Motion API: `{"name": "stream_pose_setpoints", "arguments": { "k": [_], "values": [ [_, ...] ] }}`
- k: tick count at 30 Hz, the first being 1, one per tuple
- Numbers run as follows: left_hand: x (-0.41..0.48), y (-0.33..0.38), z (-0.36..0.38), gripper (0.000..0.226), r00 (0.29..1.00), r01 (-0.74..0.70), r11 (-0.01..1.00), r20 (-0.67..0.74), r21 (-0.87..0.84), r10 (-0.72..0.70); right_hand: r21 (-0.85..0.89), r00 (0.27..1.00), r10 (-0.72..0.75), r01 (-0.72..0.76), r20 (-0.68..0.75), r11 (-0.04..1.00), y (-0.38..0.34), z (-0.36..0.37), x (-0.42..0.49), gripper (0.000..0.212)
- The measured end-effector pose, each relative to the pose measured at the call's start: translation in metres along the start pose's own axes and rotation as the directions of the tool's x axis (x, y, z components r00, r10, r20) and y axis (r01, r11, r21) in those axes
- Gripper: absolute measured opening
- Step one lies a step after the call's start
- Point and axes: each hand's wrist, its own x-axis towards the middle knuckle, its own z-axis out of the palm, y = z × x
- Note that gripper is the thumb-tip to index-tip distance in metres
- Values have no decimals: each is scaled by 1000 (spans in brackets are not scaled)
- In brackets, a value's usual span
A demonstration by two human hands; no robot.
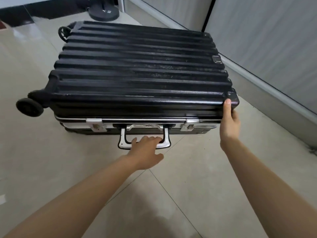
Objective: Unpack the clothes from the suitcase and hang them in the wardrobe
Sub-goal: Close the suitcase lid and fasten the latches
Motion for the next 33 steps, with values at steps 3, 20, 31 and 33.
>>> {"name": "stream_pose_setpoints", "arguments": {
  "k": [3, 20, 31, 33],
  "values": [
    [-5, -37, 6, 41, 963, -35, 992, -268, -122, 1, -2, 1000, 5, -5, 9, 1000, 7, -3, -2, 51],
    [-26, -158, -37, 103, 583, -311, 326, -450, -893, -676, -6, 989, 16, -15, 144, 1000, 44, -3, 3, 95],
    [-31, -164, -36, 110, 566, -293, 390, -487, -873, -665, 4, 988, -65, 66, 141, 998, 60, 1, -5, 72],
    [-31, -165, -36, 106, 564, -298, 426, -517, -854, -644, 22, 988, -42, 39, 150, 999, 62, 1, -4, 77]
  ]
}}
